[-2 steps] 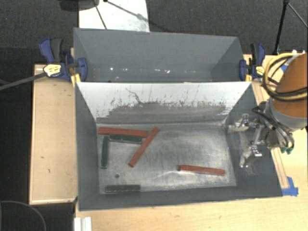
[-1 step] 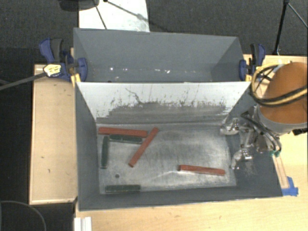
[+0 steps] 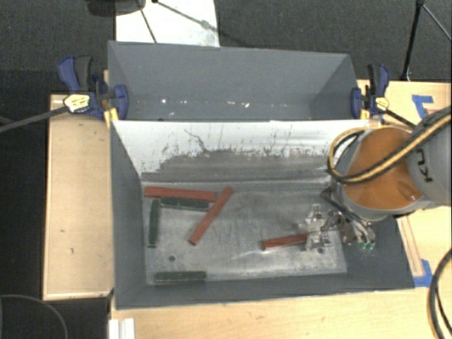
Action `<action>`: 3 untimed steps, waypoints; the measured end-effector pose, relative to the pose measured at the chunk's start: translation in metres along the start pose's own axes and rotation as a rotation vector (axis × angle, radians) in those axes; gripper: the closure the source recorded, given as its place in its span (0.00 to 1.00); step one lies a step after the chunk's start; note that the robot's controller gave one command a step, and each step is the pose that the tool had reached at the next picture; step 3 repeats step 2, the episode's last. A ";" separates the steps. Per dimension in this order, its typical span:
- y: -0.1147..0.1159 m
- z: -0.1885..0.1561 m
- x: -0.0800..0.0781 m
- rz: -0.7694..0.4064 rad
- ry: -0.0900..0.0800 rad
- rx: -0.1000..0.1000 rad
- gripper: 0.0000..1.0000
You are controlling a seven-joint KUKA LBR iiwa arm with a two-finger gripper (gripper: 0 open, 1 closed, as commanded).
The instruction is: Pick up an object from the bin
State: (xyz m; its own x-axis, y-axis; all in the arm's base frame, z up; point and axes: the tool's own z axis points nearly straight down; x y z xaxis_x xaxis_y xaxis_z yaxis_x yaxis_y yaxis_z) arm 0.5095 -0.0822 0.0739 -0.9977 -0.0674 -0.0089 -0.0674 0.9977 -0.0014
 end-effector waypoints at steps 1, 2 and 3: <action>0.000 0.000 0.000 -0.001 0.000 0.000 1.00; -0.002 -0.134 0.000 0.058 0.006 -0.001 1.00; -0.002 -0.134 0.000 0.058 0.006 -0.001 1.00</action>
Offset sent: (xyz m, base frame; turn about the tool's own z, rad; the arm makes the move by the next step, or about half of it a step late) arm -0.0019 -0.0020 0.1337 0.0629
